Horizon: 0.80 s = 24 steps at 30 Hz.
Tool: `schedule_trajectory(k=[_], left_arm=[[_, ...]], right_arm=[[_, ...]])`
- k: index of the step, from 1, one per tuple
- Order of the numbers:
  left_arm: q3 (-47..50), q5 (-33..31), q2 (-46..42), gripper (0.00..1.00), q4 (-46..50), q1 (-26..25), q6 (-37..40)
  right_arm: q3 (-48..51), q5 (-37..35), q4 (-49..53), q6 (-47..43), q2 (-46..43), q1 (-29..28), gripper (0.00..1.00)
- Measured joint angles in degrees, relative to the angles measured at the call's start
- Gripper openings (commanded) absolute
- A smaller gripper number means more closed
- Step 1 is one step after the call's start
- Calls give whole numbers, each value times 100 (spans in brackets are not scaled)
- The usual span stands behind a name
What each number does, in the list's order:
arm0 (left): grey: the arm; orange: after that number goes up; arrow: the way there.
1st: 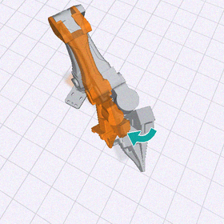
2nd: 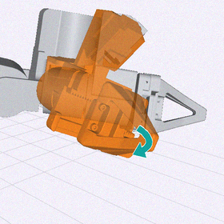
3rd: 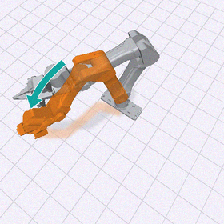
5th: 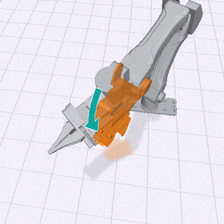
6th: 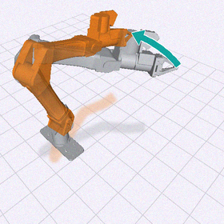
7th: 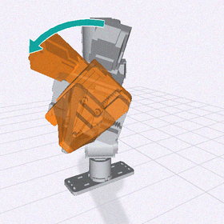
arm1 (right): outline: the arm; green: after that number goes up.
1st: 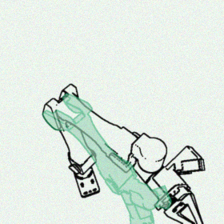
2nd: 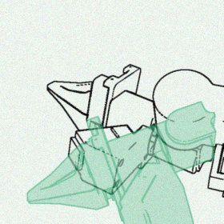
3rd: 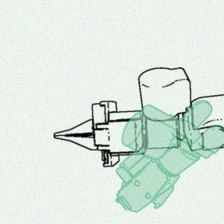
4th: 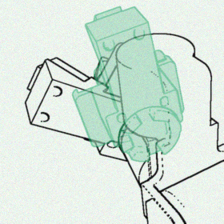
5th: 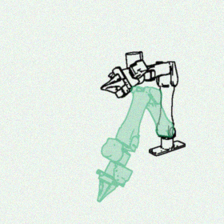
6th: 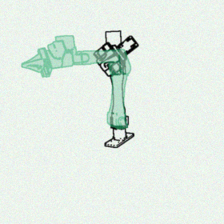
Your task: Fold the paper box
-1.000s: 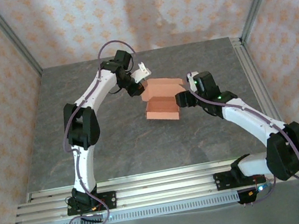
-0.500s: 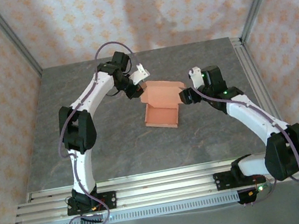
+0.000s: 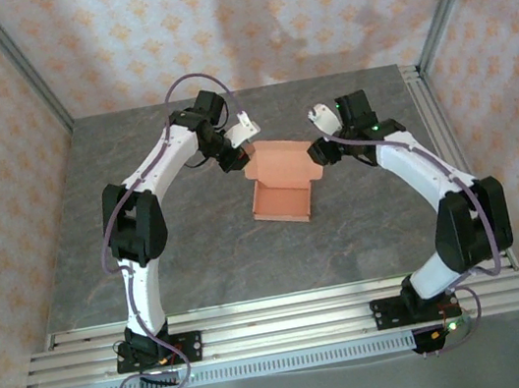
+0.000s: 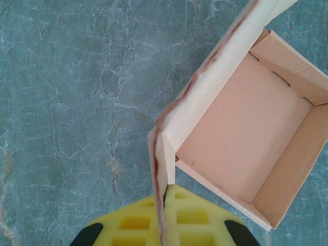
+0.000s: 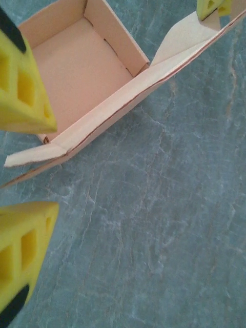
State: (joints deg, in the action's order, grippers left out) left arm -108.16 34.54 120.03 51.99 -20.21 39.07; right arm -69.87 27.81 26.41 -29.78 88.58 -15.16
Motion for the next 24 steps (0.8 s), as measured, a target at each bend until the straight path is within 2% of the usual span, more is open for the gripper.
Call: schedule_trajectory(k=[2, 12, 16, 24], left_arm=[[0, 0, 0, 3, -2, 0, 0], [0, 0, 0, 3, -7, 0, 0], [2, -2, 0, 3, -31, 0, -2], [28, -2, -9, 3, -57, 2, -4]], right_arm=[[-138, 103, 136, -105, 136, 0, 28], [-597, 282, 748, -535, 730, 0, 26], [-612, 208, 920, -669, 772, 0, 19], [-612, 155, 1150, -807, 772, 0, 16]])
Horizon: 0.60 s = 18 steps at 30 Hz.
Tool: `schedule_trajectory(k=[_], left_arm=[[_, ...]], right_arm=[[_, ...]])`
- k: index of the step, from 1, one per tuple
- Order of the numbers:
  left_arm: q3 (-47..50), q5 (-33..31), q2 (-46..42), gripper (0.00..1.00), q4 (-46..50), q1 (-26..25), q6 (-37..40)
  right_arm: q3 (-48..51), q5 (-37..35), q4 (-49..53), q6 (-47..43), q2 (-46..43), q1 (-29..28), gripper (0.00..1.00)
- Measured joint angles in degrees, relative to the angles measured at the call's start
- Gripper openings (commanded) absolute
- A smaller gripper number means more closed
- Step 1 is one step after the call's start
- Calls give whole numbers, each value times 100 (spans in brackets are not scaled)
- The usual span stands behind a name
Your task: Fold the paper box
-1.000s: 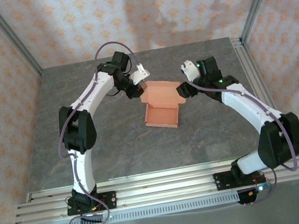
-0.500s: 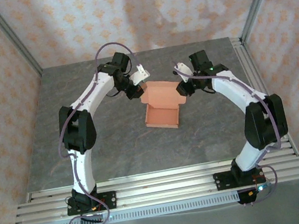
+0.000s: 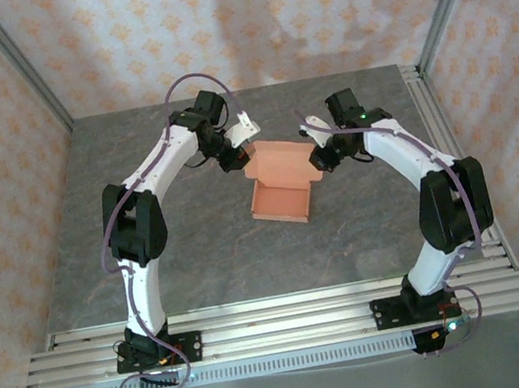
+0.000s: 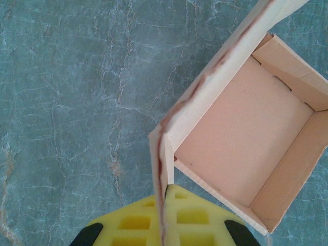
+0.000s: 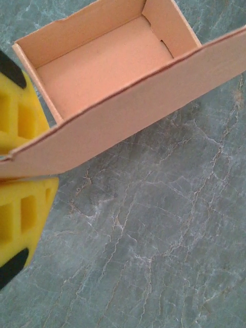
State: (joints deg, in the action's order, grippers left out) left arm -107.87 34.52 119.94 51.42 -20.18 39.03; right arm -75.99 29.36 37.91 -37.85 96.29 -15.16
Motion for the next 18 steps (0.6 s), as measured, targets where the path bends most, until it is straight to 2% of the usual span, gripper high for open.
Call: schedule_trajectory(k=[2, 6, 8, 11, 18], left_arm=[[4, 0, -2, 3, -7, 7, -11], [20, 2, -7, 3, -31, 9, -13], [39, 7, -11, 3, -39, 9, -13], [42, 17, -11, 3, -50, 9, -13], [42, 15, -13, 3, -52, 9, -15]], right_arm=[[0, 0, 44, -24, 0, 2, 15], [0, 48, 105, -85, 0, 50, 6], [0, 81, 114, -85, 0, 66, 7], [0, 138, 120, -76, 0, 74, 12], [0, 203, 201, -81, -2, 76, 8]])
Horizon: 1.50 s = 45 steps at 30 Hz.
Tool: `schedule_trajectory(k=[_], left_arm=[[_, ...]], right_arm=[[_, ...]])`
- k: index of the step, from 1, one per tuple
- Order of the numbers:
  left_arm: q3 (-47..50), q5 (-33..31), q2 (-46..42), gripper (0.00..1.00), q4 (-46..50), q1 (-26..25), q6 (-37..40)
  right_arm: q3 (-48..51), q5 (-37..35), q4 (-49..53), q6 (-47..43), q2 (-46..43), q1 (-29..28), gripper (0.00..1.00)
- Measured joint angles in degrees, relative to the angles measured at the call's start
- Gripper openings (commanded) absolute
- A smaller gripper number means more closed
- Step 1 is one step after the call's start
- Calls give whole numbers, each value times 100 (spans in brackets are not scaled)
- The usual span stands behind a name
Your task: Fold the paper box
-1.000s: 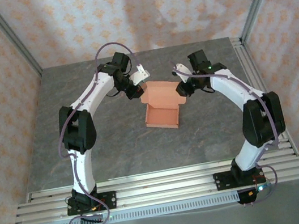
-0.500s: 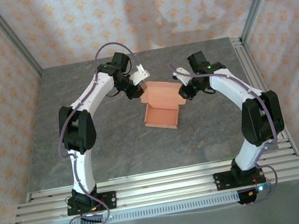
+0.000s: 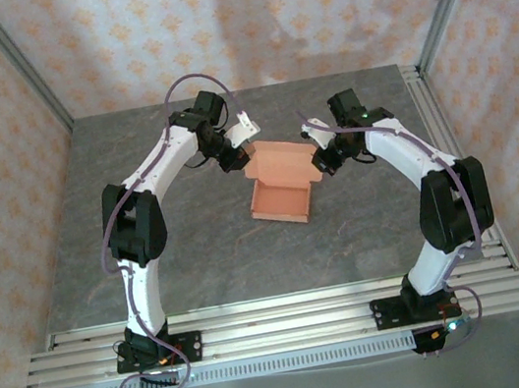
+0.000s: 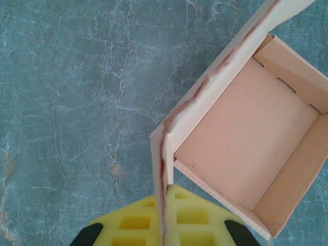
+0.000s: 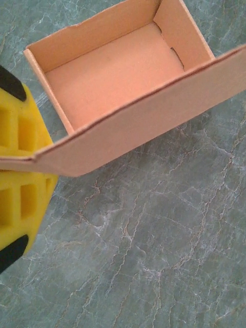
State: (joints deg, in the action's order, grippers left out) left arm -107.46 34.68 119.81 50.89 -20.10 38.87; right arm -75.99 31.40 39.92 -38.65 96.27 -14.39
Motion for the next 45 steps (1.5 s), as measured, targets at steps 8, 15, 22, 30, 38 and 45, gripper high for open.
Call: schedule_trajectory(k=[8, 15, 22, 30, 38, 45], left_arm=[[28, -2, -20, 3, -17, 0, 0], [28, -4, -22, 3, -17, 0, -4], [68, -20, -39, 0, -151, 0, -278], [282, -138, -413, 0, -590, -55, -1307], [243, -595, -417, 0, -769, -282, -2813], [472, -1156, -417, 0, -1390, -562, -4159]], right_arm=[[0, 11, 44, -22, -2, 11, 14], [-9, 85, 146, -17, -2, 22, 0], [20, 37, -22, 525, -76, 20, 0], [702, -791, -1075, 1593, -739, -249, 0], [1005, -1692, -1670, 2457, -905, -540, 0], [1163, -2518, -2079, 3073, -911, -785, 0]])
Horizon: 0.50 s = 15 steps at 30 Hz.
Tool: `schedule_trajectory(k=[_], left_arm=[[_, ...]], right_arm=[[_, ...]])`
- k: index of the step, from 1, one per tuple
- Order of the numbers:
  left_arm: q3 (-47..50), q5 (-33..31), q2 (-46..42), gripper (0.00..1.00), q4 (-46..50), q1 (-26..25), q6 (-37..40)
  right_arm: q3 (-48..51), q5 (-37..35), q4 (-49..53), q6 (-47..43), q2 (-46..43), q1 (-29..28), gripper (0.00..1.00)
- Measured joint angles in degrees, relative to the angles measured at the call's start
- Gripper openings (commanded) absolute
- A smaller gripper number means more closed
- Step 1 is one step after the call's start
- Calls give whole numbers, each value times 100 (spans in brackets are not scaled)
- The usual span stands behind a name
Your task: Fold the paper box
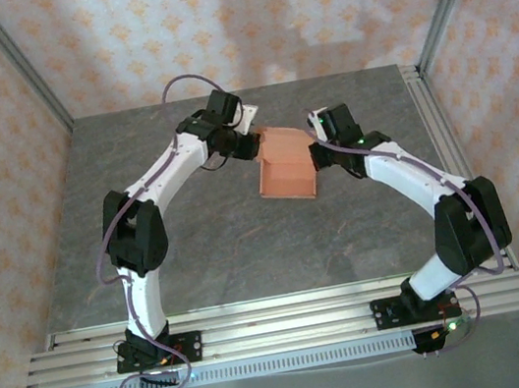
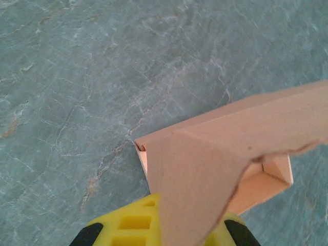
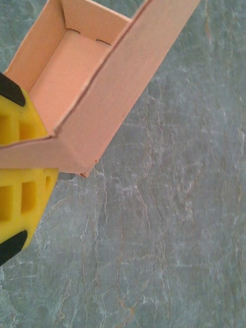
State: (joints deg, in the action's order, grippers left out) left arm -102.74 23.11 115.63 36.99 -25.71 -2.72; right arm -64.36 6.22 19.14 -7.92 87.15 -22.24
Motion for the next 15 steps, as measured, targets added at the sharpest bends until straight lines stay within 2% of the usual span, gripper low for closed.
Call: schedule_trajectory(k=[6, 15], left_arm=[[293, -614, 0, 0, -570, -179, -844], [391, -824, 0, 0, -960, -243, -1377]], right_arm=[[459, -660, -756, 651, -2, -291, 0], [809, -1327, -1650, 1333, 0, -511, 0]])
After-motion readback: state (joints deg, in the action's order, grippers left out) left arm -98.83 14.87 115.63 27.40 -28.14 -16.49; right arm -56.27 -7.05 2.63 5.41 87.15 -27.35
